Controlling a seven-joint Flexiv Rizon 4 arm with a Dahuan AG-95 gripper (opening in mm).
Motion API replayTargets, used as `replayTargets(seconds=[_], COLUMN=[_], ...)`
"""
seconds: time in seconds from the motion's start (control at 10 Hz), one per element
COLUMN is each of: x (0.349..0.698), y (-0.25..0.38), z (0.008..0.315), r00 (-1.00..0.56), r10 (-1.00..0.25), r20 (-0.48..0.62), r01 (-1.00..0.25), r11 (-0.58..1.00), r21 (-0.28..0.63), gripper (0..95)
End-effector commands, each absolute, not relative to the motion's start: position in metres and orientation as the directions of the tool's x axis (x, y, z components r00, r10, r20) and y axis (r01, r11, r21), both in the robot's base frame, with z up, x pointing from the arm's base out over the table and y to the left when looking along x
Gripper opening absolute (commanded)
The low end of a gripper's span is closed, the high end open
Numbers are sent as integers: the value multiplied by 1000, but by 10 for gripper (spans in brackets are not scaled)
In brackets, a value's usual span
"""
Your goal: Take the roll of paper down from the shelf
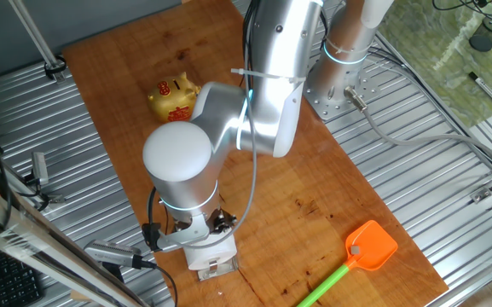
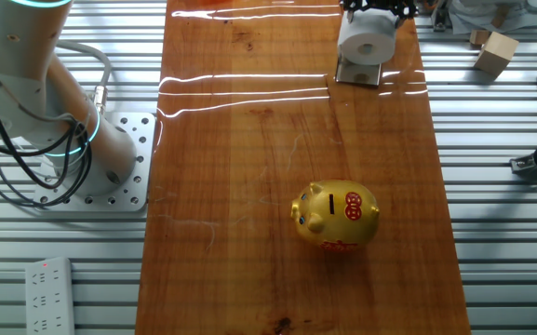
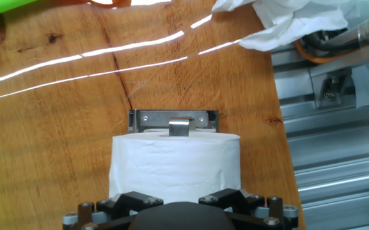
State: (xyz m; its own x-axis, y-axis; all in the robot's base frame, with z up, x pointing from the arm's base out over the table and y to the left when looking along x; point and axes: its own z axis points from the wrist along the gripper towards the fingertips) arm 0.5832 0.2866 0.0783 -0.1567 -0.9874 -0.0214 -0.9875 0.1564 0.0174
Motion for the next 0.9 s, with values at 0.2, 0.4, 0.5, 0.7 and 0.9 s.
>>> replayTargets(seconds=[0.2,0.4,0.5,0.7,0.9], x=[583,584,584,584,584], y=[286,286,287,287,287], z=[78,77,77,77,77], r00=[-155,-155,-156,-171,-189], r10=[-988,-988,-988,-985,-982], r20=[-19,-18,-18,-12,-11], r01=[-988,-988,-988,-985,-982], r11=[154,155,155,171,189], r21=[16,16,16,15,16], gripper=[950,760,760,380,0])
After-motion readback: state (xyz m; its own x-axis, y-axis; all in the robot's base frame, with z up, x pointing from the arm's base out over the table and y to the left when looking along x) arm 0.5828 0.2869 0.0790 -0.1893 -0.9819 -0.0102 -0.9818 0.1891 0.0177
